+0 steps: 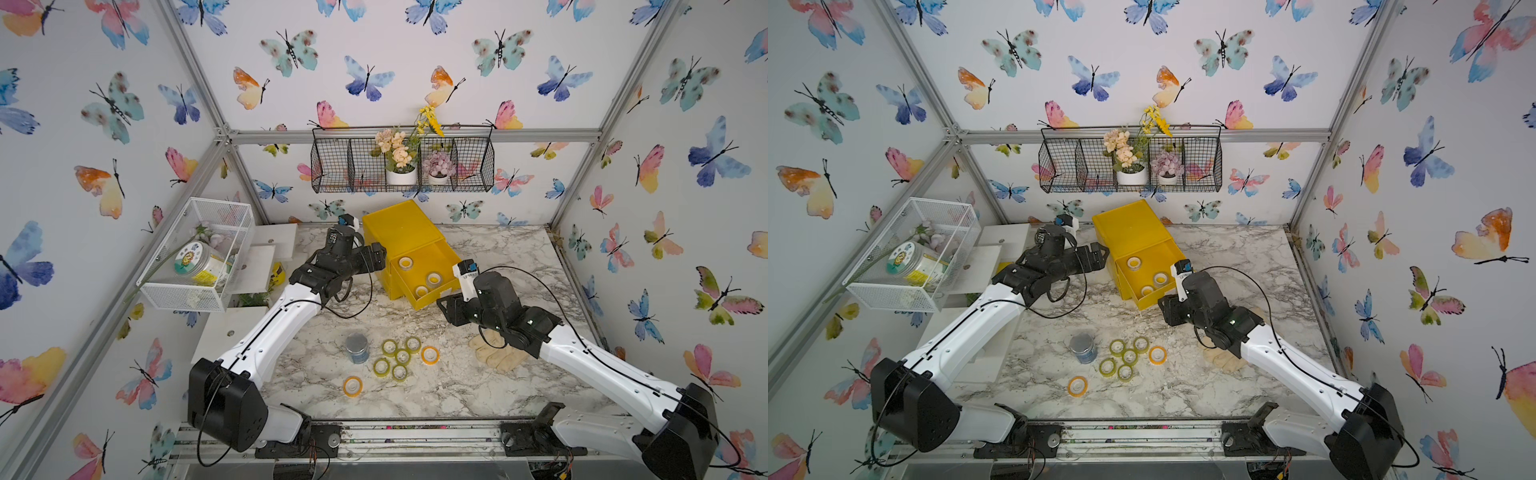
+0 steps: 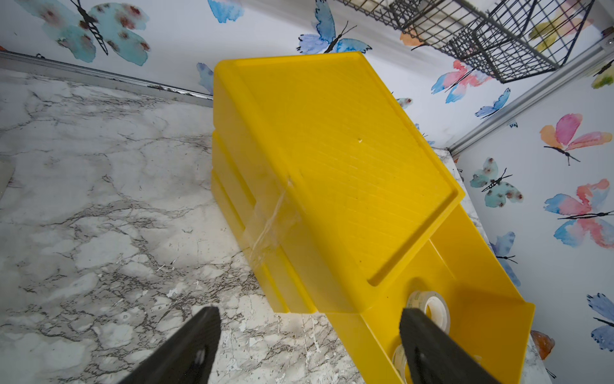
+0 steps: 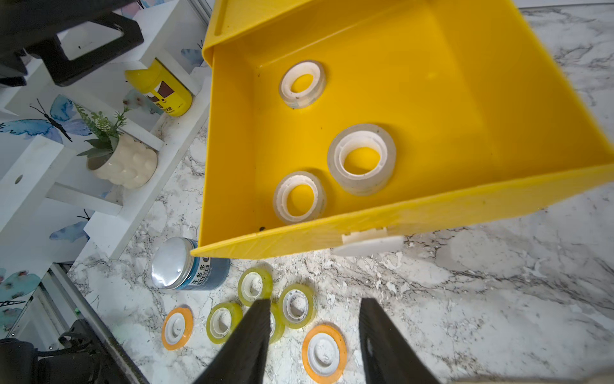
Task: Place the transparent tape into the drawer according to color
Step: Close the drawer in the storage box.
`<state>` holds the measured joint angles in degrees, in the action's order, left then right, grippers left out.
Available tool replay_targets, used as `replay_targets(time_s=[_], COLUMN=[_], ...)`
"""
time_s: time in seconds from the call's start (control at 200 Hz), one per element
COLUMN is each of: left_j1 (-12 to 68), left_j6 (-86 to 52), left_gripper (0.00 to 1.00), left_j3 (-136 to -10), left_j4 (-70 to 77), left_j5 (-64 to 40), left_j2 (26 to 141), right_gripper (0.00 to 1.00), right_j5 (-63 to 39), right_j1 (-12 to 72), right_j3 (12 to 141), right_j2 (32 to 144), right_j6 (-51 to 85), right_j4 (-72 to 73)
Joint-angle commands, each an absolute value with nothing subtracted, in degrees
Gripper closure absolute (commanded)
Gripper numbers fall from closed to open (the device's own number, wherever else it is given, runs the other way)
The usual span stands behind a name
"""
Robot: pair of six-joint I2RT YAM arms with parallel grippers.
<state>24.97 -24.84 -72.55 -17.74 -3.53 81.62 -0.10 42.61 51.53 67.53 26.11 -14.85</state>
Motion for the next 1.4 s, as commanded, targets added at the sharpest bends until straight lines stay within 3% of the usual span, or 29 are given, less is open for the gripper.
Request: replay_targets(time_s=[0.0, 0.891, 1.051, 1.206, 1.397], left_j1=[24.95, 25.03, 25.20, 26.06, 25.93], left_j6=[-23.44, -23.05, -23.20, -22.92, -22.87], left_gripper=[0.11, 0.15, 0.14, 0.13, 0.11], left_j3=[-73.65, -72.87, -72.27, -71.90, -72.22], left_j4=[-17.53, -19.92, -19.62, -19.42, -19.91], left_j5=[-5.36, -8.62, -9.32, -8.83, -7.93], left_j2=[83.43, 88.34, 88.59, 88.68, 88.42], right_gripper=[0.52, 0.52, 0.50, 0.42, 0.41], right_j5=[-1.26, -4.28, -4.70, -5.04, -5.91], right_j1=[42.28, 38.06, 38.06, 38.06, 38.06], right_j3=[51.19, 66.49, 66.53, 67.15, 61.95], right_j2=[69.36, 95.27, 96.15, 96.51, 91.98], right_j6=[28.12, 25.91, 26.10, 26.07, 31.00], right_j4=[-9.35, 14.41, 16.59, 16.40, 16.79])
